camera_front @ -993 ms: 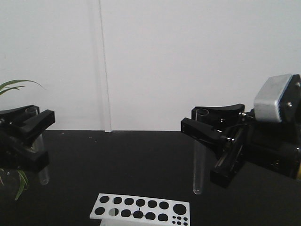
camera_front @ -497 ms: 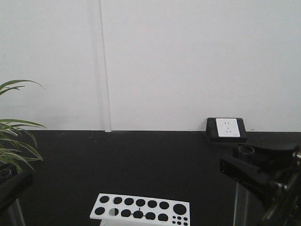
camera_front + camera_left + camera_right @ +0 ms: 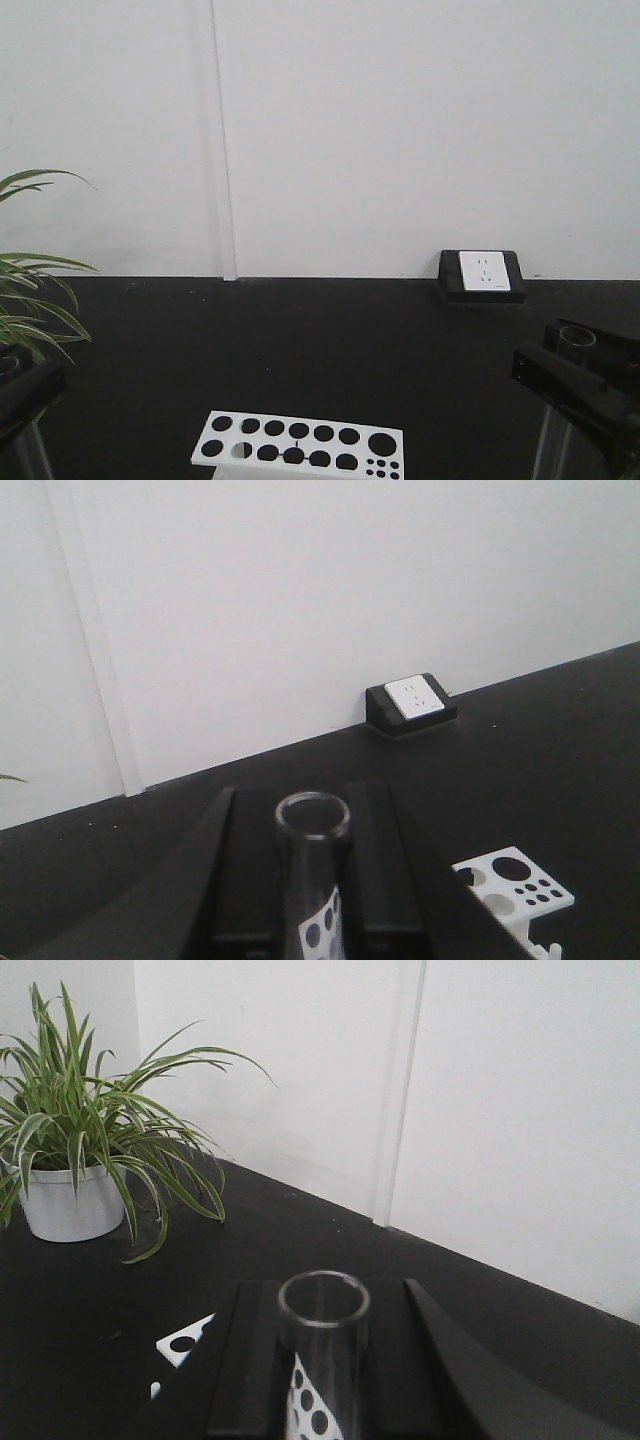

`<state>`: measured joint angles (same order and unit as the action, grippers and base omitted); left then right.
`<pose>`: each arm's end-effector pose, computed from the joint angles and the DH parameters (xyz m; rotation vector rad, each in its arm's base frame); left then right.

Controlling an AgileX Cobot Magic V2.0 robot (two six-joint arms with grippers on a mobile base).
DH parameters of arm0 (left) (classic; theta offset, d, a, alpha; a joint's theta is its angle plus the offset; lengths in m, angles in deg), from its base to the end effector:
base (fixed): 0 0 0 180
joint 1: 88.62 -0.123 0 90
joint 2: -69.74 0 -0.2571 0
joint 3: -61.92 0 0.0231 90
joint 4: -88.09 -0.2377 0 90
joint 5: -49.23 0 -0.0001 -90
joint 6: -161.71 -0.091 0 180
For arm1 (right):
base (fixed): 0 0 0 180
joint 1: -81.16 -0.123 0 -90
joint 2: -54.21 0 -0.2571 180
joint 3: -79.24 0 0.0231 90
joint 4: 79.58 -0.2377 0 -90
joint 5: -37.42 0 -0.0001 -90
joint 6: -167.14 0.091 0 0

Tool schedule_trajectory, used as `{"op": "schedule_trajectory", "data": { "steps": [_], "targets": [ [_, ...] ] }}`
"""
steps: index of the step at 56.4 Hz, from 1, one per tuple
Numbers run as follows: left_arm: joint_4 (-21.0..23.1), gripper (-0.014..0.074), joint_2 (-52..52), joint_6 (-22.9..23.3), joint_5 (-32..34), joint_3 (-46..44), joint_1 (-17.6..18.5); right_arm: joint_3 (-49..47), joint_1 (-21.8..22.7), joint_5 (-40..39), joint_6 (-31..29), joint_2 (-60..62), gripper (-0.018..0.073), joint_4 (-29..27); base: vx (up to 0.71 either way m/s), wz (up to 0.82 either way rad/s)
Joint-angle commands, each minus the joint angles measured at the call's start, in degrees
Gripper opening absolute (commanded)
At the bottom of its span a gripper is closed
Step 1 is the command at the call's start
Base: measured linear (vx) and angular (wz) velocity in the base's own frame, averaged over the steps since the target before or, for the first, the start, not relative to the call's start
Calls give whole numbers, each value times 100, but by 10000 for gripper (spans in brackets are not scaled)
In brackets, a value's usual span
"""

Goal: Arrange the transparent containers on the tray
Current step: 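Raise both held tubes and pull the arms back toward the robot, then drive the base to the bench with the yellow tray, holding both tubes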

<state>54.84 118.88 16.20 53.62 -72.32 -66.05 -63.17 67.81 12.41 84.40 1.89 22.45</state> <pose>0.1477 -0.0655 0.3181 0.3280 1.5697 -0.3577 0.1500 0.0742 0.3421 -0.5954 1.5681 0.4517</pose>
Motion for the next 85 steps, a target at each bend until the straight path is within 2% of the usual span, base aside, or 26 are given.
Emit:
{"op": "schedule_trajectory", "data": {
  "steps": [1,47,85],
  "targets": [
    [80,-6,-36,39,412,-165,43,-167,21,168,-6,36,-11,62,0,0],
    [80,-6,-31,39,406,-165,43,-167,21,168,-6,37,-11,62,-2,1],
    [80,-6,-31,39,393,-165,43,-167,21,168,1,37,-11,62,-21,2]
  ]
}}
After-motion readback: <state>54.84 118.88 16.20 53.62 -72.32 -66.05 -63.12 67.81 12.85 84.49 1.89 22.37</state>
